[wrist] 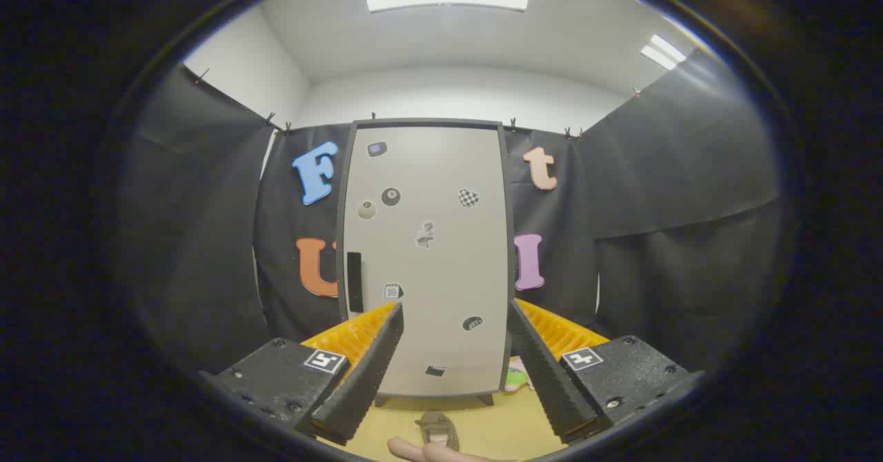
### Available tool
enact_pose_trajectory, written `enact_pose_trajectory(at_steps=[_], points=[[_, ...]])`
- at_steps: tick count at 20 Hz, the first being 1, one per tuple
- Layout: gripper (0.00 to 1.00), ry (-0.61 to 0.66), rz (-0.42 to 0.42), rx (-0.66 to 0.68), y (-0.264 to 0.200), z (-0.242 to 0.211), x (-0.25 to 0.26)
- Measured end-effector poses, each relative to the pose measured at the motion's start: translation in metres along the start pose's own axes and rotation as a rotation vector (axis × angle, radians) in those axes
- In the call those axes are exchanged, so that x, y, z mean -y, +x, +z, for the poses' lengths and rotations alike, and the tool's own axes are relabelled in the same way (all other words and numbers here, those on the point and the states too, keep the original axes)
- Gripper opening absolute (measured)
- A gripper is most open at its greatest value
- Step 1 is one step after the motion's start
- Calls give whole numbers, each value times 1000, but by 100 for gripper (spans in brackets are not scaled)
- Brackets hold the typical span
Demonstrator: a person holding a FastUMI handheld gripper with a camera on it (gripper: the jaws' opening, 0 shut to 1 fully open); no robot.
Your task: Open the shoe cabinet door, grab the shoes and put them into the shoe cabinet, then close the shoe cabinet door.
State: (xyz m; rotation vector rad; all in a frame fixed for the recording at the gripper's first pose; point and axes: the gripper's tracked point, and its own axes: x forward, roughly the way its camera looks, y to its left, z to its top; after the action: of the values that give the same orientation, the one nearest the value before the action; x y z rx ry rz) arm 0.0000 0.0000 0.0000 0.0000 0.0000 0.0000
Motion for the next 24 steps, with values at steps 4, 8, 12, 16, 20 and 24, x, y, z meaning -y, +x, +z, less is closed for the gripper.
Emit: enact_pose_trajectory(at_steps=[4, 8, 12, 16, 20, 24], points=[[99, 2, 6, -5, 2, -2, -4], [99, 5, 7, -12, 5, -5, -9], [99, -16, 25, -14, 10, -8, -21], [99, -22, 37, -37, 28, -11, -30], [99, 2, 77, -81, 56, -7, -40], [99, 68, 130, -133, 88, 2, -58]])
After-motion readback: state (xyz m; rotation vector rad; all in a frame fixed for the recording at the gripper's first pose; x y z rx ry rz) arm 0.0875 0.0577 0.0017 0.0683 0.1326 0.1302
